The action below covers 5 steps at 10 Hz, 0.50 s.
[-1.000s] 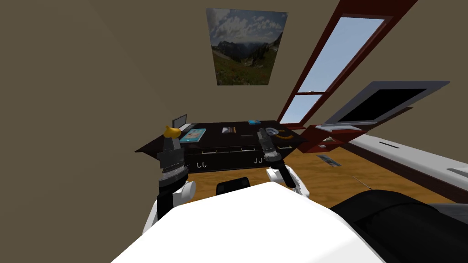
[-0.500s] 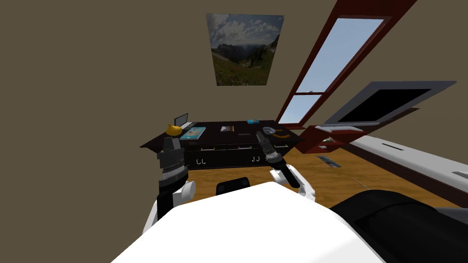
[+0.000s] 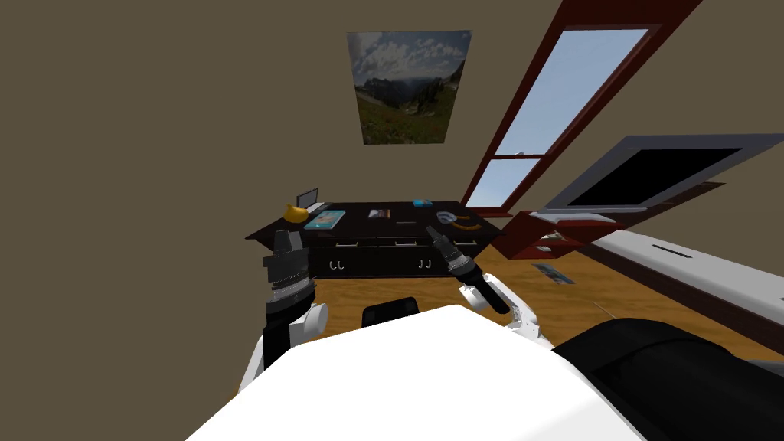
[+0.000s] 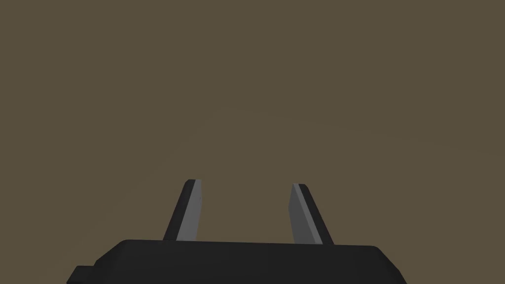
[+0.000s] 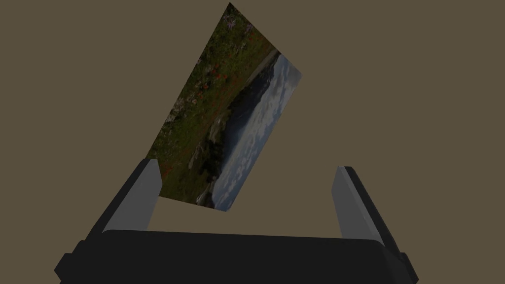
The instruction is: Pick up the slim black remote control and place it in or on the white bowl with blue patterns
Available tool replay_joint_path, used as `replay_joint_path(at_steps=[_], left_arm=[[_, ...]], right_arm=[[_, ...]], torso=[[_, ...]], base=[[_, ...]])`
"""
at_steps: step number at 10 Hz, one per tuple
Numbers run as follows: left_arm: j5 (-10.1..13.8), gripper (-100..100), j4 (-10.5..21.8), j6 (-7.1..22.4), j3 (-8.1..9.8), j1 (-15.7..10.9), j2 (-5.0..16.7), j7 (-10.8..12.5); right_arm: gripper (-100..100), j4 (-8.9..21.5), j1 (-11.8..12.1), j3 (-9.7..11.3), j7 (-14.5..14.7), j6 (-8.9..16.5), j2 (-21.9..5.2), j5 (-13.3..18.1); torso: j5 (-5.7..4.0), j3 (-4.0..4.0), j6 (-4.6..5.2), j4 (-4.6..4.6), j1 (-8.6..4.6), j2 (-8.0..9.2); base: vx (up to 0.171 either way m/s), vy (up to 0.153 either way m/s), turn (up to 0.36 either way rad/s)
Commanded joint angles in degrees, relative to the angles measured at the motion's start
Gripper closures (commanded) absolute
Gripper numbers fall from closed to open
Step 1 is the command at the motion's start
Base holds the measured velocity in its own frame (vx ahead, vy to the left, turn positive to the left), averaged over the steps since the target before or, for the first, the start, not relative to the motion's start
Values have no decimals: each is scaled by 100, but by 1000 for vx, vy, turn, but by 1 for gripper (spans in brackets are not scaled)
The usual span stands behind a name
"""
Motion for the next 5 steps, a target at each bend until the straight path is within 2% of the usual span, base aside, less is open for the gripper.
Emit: replay_joint_path(at_steps=[1, 3, 5], left_arm=[[0, 0, 0, 0, 0, 0, 0, 0], [0, 0, 0, 0, 0, 0, 0, 0], [0, 0, 0, 0, 0, 0, 0, 0]], right_arm=[[-100, 127, 62, 19, 40, -67, -286, 44], [-100, 127, 62, 19, 40, -67, -541, 44], [-100, 243, 108, 38, 60, -111, -923, 83]], torso=[[0, 0, 0, 0, 0, 0], [1, 0, 0, 0, 3, 1], [2, -6, -3, -3, 9, -9]], base=[[-104, -64, 117], [-73, -58, 24], [-76, -56, 107]])
